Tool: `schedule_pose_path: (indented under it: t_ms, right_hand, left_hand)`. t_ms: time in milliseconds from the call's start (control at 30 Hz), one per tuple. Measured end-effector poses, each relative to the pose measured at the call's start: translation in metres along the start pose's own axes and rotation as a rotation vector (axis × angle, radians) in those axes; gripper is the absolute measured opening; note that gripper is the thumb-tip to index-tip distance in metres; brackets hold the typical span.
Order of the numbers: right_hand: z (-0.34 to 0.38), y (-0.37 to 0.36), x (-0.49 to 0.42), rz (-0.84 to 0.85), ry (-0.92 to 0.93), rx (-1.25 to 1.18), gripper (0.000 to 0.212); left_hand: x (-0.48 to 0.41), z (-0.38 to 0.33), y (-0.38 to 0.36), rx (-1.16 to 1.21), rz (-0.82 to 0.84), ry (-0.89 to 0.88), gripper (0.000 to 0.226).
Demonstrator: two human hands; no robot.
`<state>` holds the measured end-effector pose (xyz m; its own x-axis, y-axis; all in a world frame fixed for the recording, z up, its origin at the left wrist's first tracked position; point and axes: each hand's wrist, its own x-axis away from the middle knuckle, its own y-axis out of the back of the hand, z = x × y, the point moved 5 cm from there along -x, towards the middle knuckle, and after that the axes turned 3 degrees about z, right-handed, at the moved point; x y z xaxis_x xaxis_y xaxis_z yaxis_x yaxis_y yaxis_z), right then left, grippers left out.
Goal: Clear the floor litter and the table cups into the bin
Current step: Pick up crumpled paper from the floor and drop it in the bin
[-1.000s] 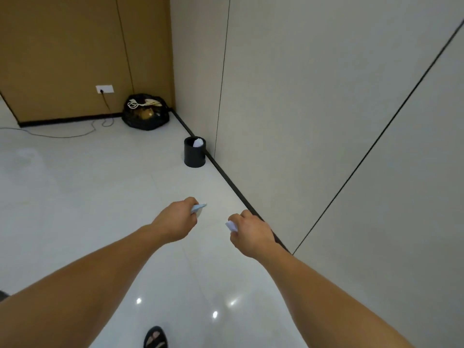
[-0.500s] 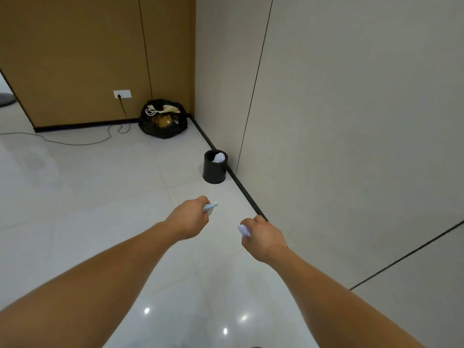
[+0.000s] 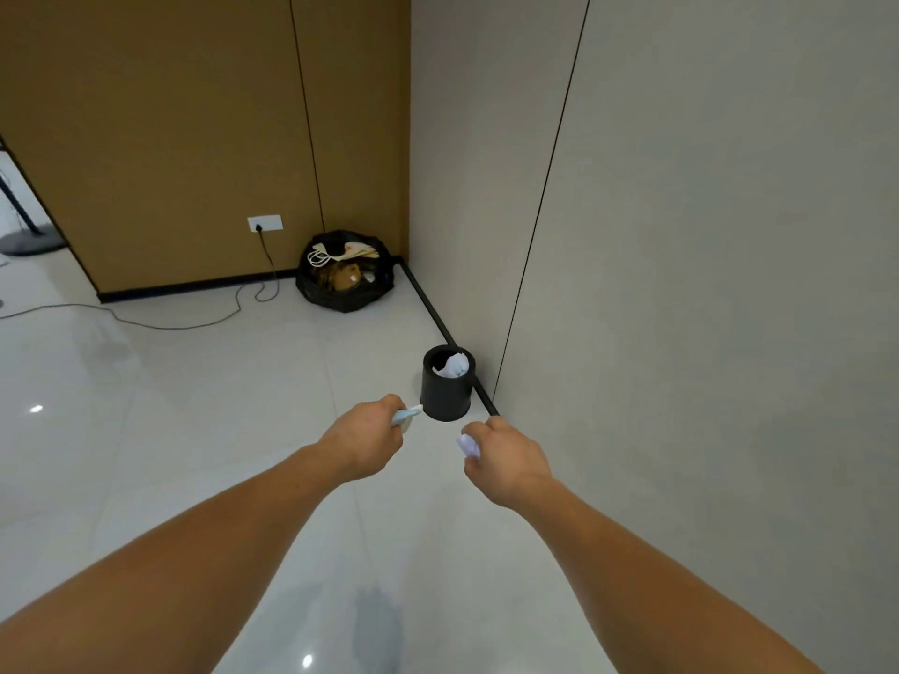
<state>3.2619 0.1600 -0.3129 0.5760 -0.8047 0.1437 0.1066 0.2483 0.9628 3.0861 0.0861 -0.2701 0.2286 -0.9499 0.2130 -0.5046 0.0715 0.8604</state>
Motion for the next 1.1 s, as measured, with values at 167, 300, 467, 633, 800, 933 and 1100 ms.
schedule_pose_path:
  t_ms: [167, 300, 467, 633, 800, 933, 1100]
  right_hand:
    - [-0.01, 0.017, -0.096, 0.021, 0.036, 0.012, 0.029]
    - [-0.013, 0.007, -0.176, 0.083, 0.031, 0.012, 0.033]
    - [-0.014, 0.014, -0.291, 0.067, -0.023, 0.011, 0.034]
    - [-0.011, 0.04, -0.388, 0.039, -0.108, -0.014, 0.035]
    - [-0.025, 0.047, -0.456, 0.076, -0.181, -0.058, 0.038]
    - [-0.061, 0.043, -0.525, 0.111, -0.231, -0.078, 0.039]
    - [-0.1, 0.038, -0.629, 0.133, -0.219, -0.12, 0.041]
  left_hand:
    - [-0.08, 0.011, 0.016, 0.013, 0.026, 0.023, 0.018]
    - [-0.16, 0.042, 0.03, 0.025, 0.033, 0.042, 0.019]
    - [-0.287, 0.083, 0.06, 0.027, 0.048, 0.005, 0.021]
    - [-0.404, 0.095, 0.107, 0.014, 0.06, -0.061, 0.023]
    - [-0.497, 0.085, 0.121, -0.029, 0.128, -0.149, 0.022]
    - [-0.578, 0.076, 0.117, -0.057, 0.176, -0.18, 0.021]
    - [-0.676, 0.069, 0.114, -0.12, 0.237, -0.176, 0.022]
